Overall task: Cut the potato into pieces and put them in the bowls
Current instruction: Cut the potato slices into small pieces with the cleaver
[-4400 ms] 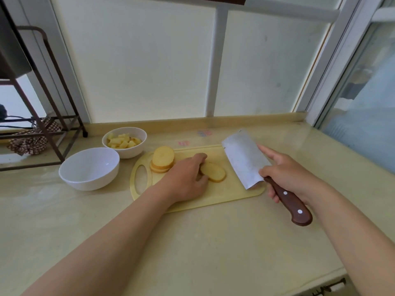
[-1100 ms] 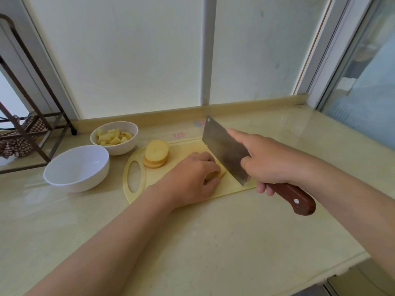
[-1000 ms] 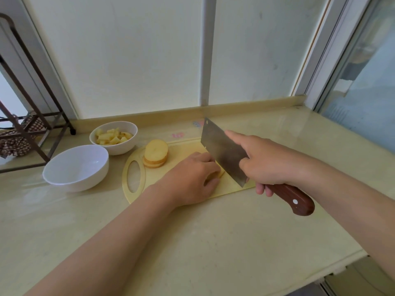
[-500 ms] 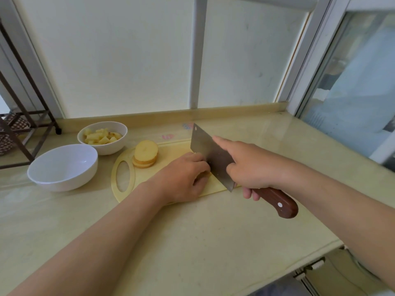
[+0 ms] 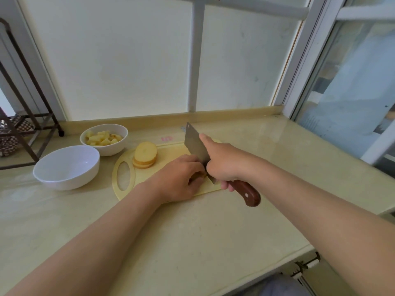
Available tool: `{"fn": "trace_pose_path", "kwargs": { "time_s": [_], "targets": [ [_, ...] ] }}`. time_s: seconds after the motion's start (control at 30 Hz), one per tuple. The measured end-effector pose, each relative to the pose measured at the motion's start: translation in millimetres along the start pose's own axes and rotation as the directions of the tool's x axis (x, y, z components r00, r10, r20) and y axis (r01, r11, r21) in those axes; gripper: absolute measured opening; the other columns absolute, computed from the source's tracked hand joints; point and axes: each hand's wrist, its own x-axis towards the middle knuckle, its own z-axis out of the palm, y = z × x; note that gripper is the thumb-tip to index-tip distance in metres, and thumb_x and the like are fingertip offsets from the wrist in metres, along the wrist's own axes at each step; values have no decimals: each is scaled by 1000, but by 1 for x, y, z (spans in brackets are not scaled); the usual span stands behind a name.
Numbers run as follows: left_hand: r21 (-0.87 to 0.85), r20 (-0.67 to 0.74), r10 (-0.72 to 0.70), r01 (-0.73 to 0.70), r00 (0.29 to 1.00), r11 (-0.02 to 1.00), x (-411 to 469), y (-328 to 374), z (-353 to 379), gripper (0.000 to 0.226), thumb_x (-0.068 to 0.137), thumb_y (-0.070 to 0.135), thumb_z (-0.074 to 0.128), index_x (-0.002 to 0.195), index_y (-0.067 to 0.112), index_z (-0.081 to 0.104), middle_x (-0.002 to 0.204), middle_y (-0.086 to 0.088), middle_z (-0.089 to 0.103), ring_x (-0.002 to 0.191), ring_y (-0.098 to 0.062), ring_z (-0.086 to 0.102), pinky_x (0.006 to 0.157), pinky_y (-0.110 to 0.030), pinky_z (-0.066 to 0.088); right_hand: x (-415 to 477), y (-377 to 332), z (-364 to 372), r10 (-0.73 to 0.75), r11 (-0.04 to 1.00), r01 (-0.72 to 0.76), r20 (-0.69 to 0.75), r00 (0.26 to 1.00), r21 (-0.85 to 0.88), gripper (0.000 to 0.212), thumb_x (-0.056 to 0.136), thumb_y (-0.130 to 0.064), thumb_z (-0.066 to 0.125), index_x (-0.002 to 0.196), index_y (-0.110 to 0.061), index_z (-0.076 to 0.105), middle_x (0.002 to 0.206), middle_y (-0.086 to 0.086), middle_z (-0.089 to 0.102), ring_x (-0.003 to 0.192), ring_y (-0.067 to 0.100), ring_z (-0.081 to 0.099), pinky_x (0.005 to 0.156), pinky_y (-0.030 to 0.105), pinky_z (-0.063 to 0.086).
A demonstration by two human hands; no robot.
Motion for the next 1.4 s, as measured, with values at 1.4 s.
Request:
{"fn": "trace_pose_path", "kwargs": {
  "time_s": [1.4],
  "targets": [
    [0, -119, 44, -45, 992, 999, -8, -7, -1, 16, 82, 16, 59, 87, 11, 74, 89, -2, 65, 81, -21, 59, 74, -35, 52, -36, 9, -8, 25, 999, -27, 48, 999, 33, 90, 96, -3, 33, 161, -54, -2, 69, 18, 69, 47, 26, 61, 47, 31, 54]
  ]
}}
